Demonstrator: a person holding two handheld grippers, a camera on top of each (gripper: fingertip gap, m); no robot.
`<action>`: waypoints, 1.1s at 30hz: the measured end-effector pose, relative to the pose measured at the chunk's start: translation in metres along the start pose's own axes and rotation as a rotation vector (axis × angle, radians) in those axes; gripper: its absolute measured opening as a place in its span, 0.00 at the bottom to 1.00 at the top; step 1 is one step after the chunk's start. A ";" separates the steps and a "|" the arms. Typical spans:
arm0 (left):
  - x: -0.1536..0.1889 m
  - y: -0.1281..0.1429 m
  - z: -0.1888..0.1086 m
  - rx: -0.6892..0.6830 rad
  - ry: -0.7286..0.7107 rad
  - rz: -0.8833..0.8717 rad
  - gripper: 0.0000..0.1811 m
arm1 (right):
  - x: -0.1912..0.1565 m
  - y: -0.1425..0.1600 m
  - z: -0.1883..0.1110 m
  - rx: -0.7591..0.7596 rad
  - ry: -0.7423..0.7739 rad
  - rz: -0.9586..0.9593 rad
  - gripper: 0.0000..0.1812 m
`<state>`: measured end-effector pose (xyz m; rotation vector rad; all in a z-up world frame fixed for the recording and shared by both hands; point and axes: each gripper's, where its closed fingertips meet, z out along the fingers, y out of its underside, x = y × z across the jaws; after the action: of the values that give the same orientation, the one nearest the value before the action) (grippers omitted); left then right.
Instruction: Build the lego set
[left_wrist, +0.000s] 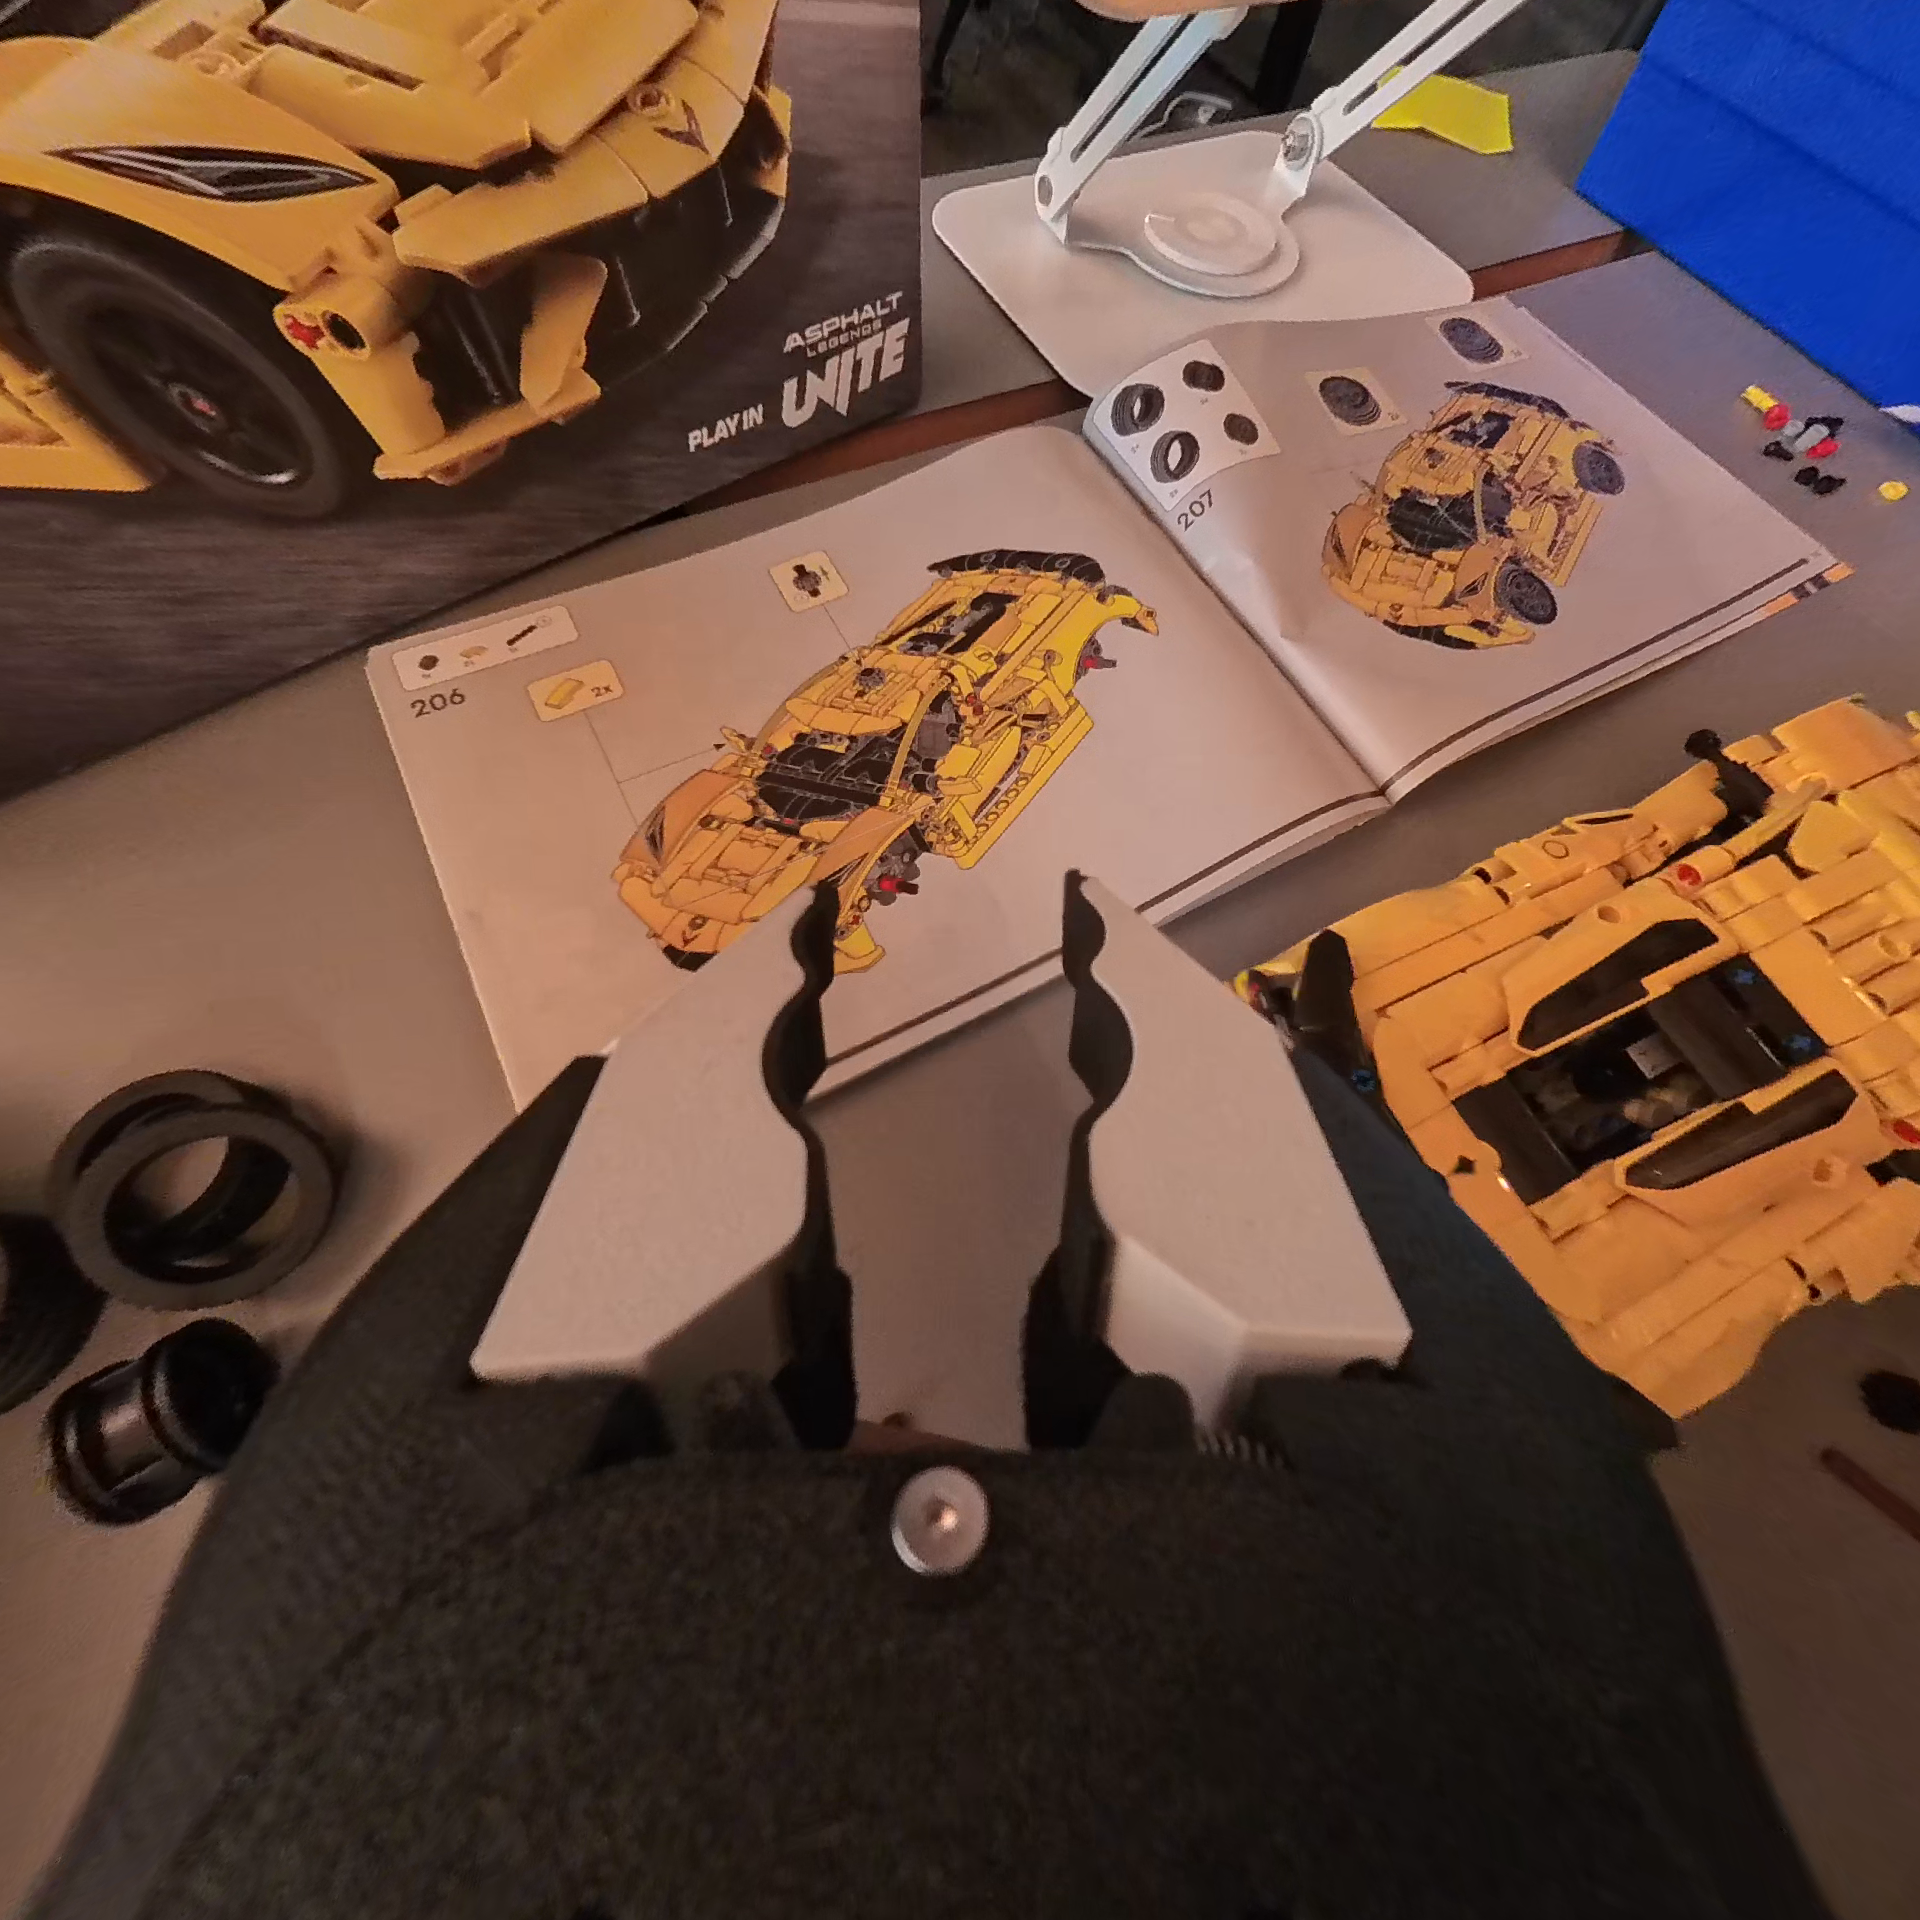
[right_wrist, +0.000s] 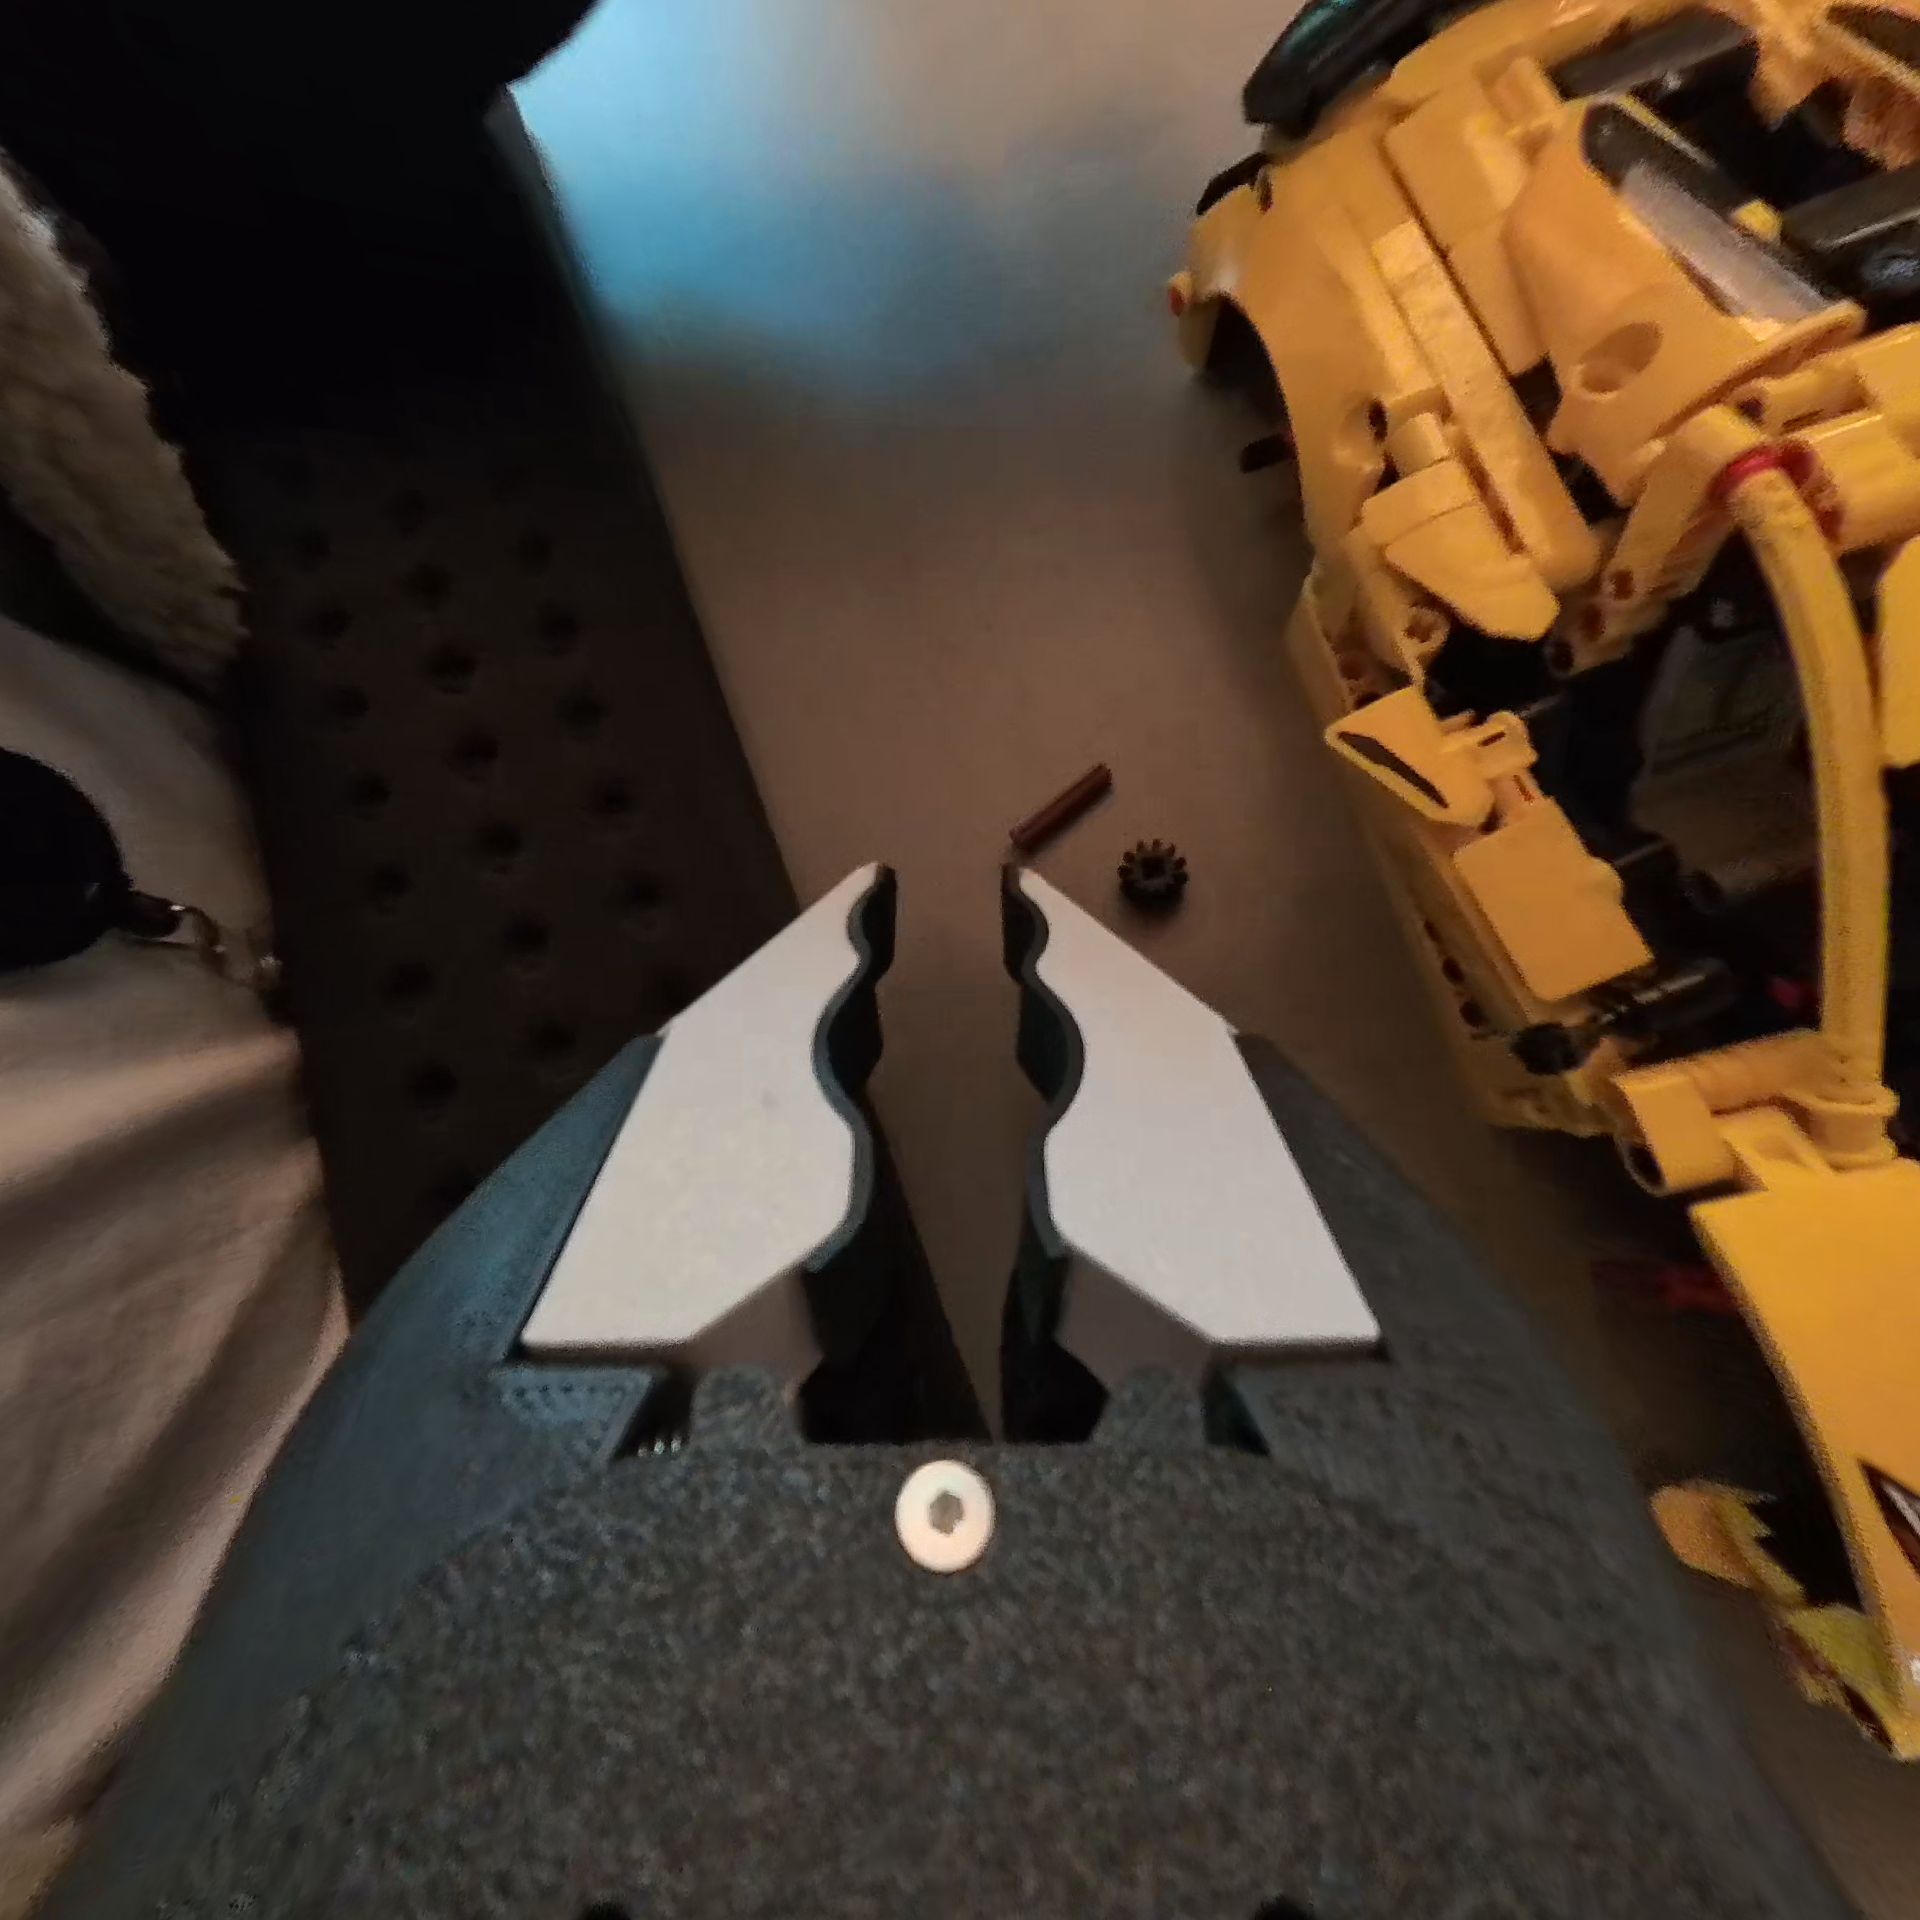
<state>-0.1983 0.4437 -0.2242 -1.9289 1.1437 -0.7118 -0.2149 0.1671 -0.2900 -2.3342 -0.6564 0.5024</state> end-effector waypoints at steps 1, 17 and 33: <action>0.002 -0.001 -0.003 0.005 0.005 0.001 0.24 | 0.001 0.000 0.002 -0.008 0.013 0.001 0.11; 0.099 0.051 -0.091 0.028 0.364 -0.146 0.24 | 0.026 -0.006 0.017 -0.060 0.199 -0.050 0.02; 0.191 0.038 -0.105 0.173 0.822 -0.441 0.00 | 0.002 -0.102 -0.040 0.603 -0.121 0.252 0.02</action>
<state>-0.2120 0.2266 -0.1833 -1.7801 1.0452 -1.8970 -0.2263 0.2162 -0.1931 -1.8241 -0.2126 0.8307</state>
